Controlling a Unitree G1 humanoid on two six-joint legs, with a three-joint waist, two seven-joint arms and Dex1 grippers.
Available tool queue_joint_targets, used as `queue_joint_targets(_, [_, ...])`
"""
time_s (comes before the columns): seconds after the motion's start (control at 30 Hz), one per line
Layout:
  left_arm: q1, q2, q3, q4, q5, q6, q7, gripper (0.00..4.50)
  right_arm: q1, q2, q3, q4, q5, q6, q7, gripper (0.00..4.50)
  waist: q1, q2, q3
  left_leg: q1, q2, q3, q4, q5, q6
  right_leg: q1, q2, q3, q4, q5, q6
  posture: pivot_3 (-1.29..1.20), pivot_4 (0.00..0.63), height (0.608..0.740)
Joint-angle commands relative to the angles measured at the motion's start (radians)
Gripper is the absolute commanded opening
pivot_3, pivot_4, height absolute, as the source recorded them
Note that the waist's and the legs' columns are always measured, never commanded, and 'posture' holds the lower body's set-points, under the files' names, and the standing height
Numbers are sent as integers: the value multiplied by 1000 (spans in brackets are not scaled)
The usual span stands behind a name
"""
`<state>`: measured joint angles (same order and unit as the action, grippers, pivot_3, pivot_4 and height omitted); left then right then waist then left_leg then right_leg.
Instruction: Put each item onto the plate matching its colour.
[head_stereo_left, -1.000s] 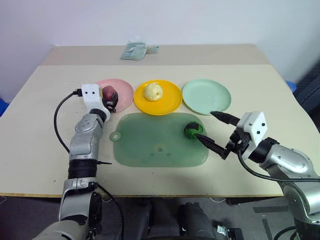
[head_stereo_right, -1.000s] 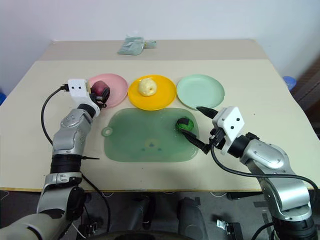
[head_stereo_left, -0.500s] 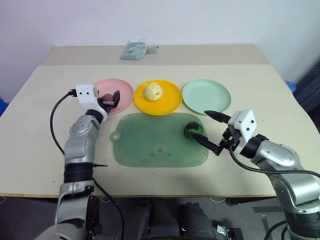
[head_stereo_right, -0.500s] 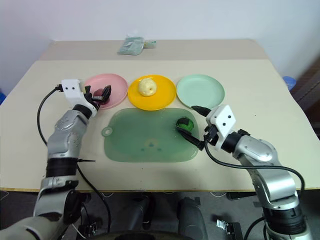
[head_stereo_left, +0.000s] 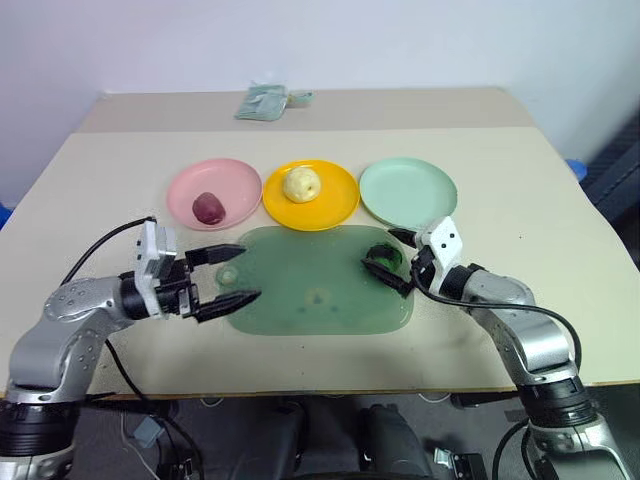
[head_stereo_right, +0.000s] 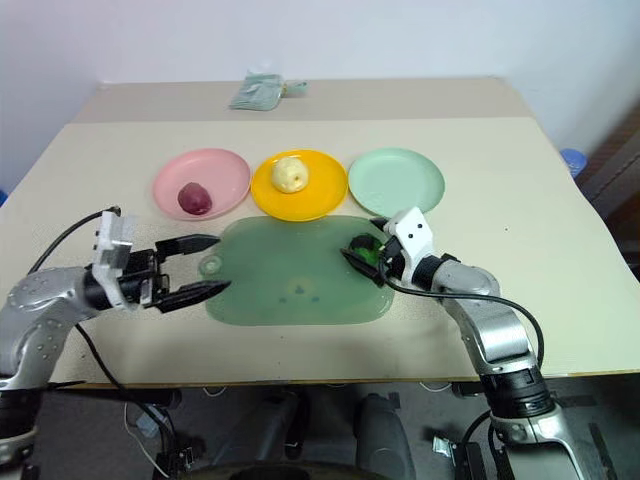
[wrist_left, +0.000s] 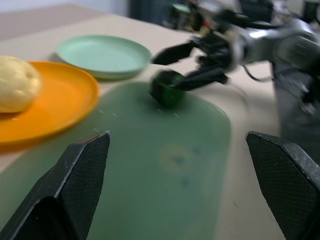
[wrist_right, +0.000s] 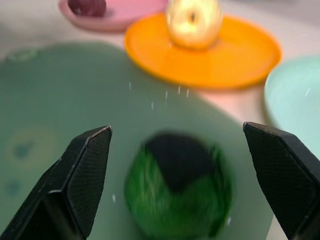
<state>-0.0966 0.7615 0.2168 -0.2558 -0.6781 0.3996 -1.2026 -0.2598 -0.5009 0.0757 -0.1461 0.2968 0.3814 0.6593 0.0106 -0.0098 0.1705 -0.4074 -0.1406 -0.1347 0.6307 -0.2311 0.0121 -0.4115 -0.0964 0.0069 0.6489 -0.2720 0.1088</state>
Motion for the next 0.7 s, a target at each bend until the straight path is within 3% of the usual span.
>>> queue_joint_targets(0.03, [15, 9, 25, -49, -23, -24, -23, 4431, -16, 6, 3, -6, -9, -31, 19, 4326, 0, 1, 0, 0, 0, 0, 0, 0, 0, 0, 0, 0, 0, 0, 0, 0, 150, 740])
queue_joint_targets(0.27, [54, -3, 23, -123, -29, -12, 14, 4431, -8, 15, -1, 5, -18, -30, 24, 4326, 1, 1, 0, 0, 0, 0, 0, 0, 0, 0, 0, 0, 0, 0, 0, 0, 150, 740])
queue_joint_targets(0.47, [39, -15, 12, -132, -28, -3, 54, 4500, -6, 22, -3, 4, -21, -31, 19, 1666, 1, 1, 0, 0, 0, 0, 0, 0, 0, 0, 0, 0, 0, 0, 0, 0, 150, 740])
queue_joint_targets(0.7, [47, -80, 15, -158, -37, 10, 164, 4500, -110, 56, -49, 67, -6, -53, -12, 1666, -1, 1, 0, 0, 0, 0, 0, 0, 0, 0, 0, 0, 0, 0, 0, 0, 150, 740])
